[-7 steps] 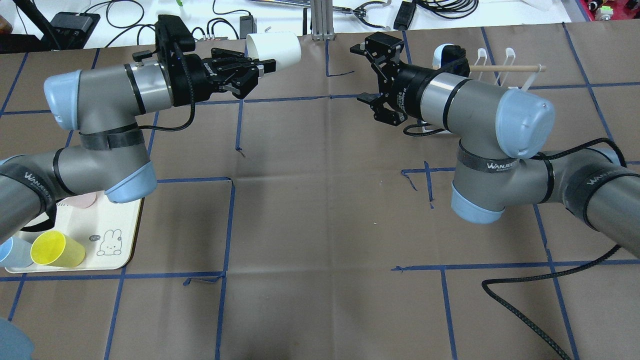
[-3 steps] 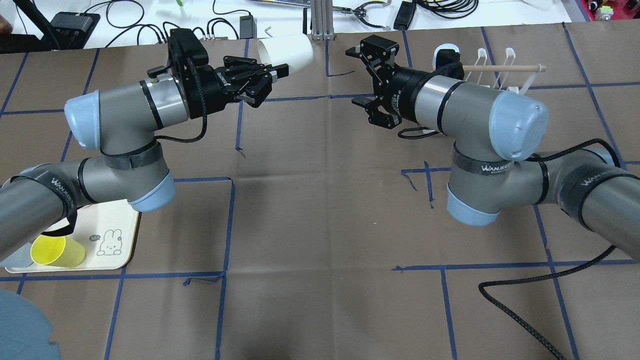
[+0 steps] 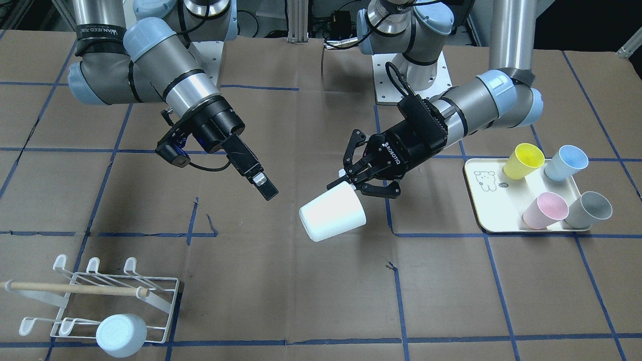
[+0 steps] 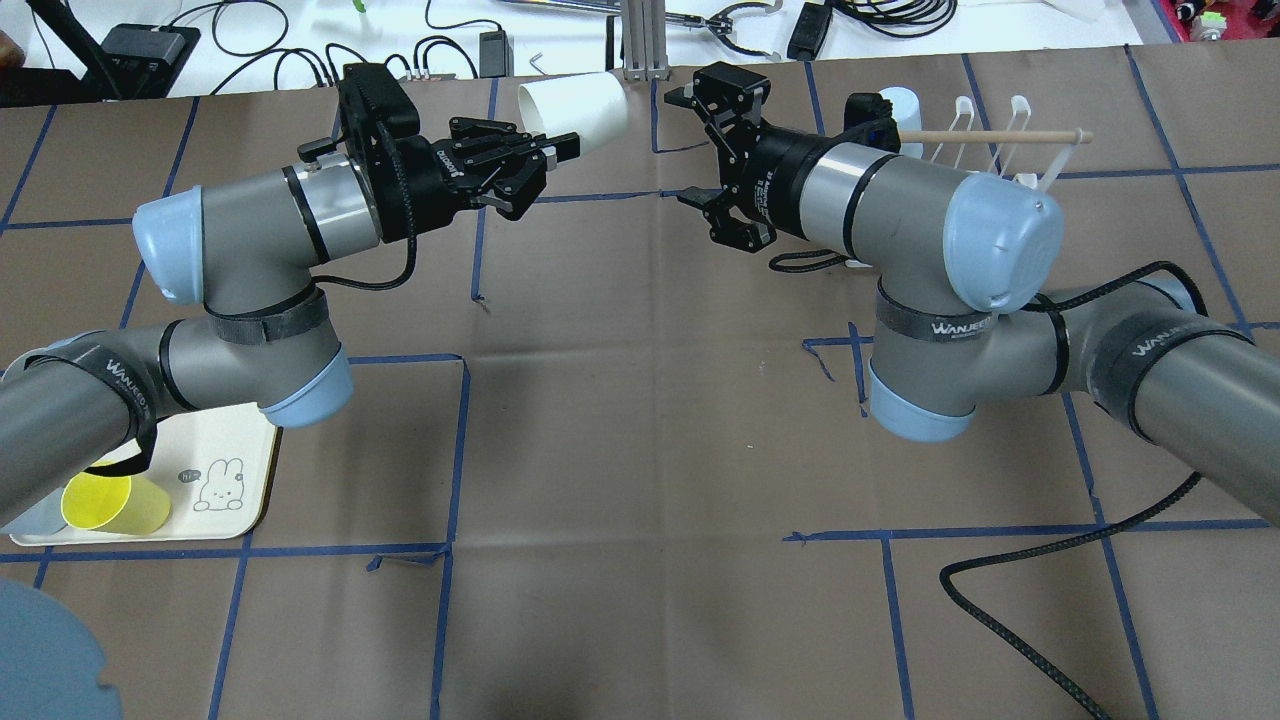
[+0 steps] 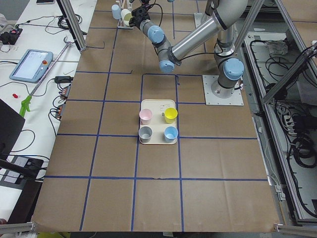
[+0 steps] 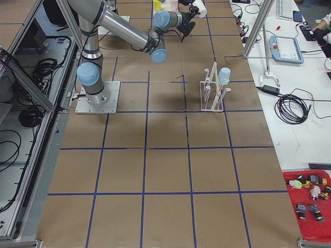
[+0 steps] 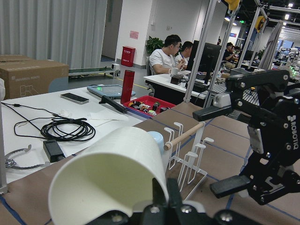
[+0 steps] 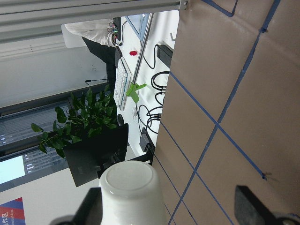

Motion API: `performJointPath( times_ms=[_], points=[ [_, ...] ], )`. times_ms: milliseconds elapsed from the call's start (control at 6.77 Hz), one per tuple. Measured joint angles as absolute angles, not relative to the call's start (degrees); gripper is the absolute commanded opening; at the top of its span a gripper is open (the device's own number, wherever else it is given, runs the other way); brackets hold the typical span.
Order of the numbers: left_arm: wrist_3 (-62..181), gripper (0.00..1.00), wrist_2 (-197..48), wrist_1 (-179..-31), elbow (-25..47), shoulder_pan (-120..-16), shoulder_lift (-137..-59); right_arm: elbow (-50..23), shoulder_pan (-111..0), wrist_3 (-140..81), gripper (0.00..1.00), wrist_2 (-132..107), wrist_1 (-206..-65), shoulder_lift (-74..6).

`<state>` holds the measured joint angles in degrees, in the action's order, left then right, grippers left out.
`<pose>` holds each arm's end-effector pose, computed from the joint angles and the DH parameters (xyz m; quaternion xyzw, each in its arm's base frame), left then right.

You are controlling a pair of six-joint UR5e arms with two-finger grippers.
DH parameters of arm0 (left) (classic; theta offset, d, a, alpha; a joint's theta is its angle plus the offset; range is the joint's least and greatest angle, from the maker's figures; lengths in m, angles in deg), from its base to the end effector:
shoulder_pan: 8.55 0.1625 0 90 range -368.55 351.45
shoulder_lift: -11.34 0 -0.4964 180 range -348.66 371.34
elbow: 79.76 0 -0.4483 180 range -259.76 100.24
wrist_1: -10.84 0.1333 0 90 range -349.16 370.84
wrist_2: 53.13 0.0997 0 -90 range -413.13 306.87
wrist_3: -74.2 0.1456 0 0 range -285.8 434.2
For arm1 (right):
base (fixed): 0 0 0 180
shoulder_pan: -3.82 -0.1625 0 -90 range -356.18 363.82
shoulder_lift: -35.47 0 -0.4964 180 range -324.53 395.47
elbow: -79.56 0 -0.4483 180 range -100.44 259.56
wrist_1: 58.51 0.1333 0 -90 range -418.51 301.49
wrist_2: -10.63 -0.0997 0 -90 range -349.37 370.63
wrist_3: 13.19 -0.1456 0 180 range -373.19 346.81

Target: Transfer IKEA cup to right arm and place on rack

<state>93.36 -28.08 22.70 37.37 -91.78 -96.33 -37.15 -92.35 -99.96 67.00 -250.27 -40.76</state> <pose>-0.1956 -0.6020 0.3697 -0.3349 -0.7092 0.4985 0.3693 0.2786 -0.5868 0.3828 0.4203 0.7235 -0.1555 0.5251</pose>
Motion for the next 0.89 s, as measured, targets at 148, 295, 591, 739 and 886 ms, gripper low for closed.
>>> performJointPath(
  times_ms=[148,295,591,739,886],
  points=[
    [93.4,0.00,-28.1,22.7,37.3,-91.8,-96.3,-35.6,-93.4,-100.1,0.99,67.6,-250.4,-39.6],
    [93.3,0.00,-28.2,22.7,37.3,-91.8,-96.3,-33.8,-94.4,-100.6,1.00,68.4,-250.4,-38.4],
    [93.3,0.00,-28.3,22.7,37.4,-91.8,-96.2,-29.7,-96.2,-102.2,0.99,69.8,-250.5,-35.6],
    [93.3,0.00,-28.4,22.7,37.4,-91.8,-96.1,-28.3,-96.7,-103.0,0.99,70.3,-250.6,-34.5],
    [93.2,0.00,-28.5,22.7,37.4,-91.8,-96.1,-27.5,-97.0,-103.9,0.99,70.4,-250.6,-33.8]
  ],
)
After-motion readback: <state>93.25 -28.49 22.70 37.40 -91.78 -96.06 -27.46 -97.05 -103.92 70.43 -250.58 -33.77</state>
